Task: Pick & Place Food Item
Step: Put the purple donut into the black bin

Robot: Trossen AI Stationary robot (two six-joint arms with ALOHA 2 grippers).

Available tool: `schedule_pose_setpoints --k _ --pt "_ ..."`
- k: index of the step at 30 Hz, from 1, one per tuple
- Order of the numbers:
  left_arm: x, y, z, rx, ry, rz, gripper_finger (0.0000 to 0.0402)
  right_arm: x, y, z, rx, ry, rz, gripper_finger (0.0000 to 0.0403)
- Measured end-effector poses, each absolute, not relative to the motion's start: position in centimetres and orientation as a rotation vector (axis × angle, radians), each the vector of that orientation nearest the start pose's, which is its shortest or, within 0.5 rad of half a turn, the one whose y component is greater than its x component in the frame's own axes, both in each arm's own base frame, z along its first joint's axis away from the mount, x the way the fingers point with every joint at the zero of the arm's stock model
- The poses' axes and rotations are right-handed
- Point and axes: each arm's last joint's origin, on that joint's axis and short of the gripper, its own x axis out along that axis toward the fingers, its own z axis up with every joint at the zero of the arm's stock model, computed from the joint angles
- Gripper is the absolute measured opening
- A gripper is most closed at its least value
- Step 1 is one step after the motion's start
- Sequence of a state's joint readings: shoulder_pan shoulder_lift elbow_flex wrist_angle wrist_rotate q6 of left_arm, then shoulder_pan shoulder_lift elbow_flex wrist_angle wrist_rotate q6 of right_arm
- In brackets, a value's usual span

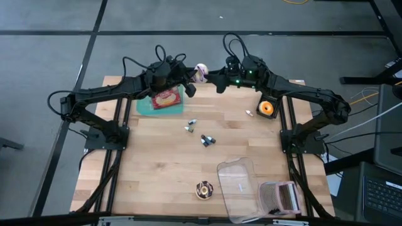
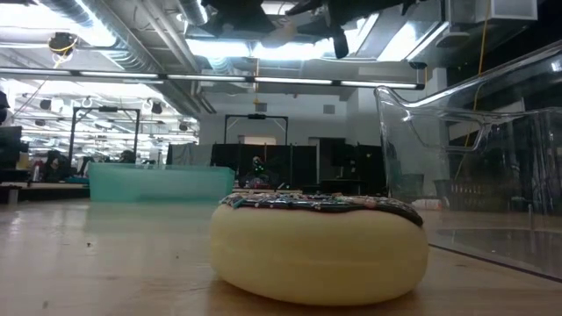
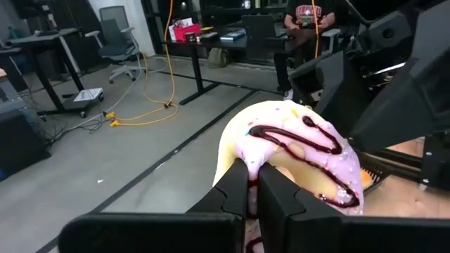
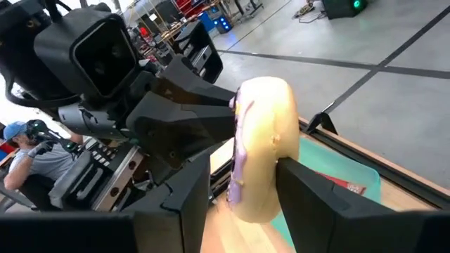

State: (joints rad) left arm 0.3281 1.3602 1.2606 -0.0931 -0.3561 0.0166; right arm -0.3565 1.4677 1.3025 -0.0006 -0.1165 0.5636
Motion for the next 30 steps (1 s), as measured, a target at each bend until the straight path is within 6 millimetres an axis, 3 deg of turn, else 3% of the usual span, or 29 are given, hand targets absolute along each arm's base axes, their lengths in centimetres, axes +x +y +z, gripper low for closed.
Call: schedule_pose_setpoints --k 6,15,22,30 --pt "28.87 10.82 38.05 0.014 0.184 0.654 0.0009 31.92 -11.59 36.9 0.596 0.085 -0.299 0.0137" --pt "28.88 10.8 38.06 0.012 0.183 0.647 0.0009 31.92 -11.6 36.9 0.594 0.085 -0.301 0.0013" --pt "28.89 10.77 38.11 0.018 0.181 0.633 0.0019 31.92 -11.58 36.9 0.599 0.087 -0.294 0.0007" --pt "28.61 10.94 38.27 0.092 0.203 0.615 0.0108 31.53 -12.4 36.47 0.609 0.118 -0.336 0.0002"
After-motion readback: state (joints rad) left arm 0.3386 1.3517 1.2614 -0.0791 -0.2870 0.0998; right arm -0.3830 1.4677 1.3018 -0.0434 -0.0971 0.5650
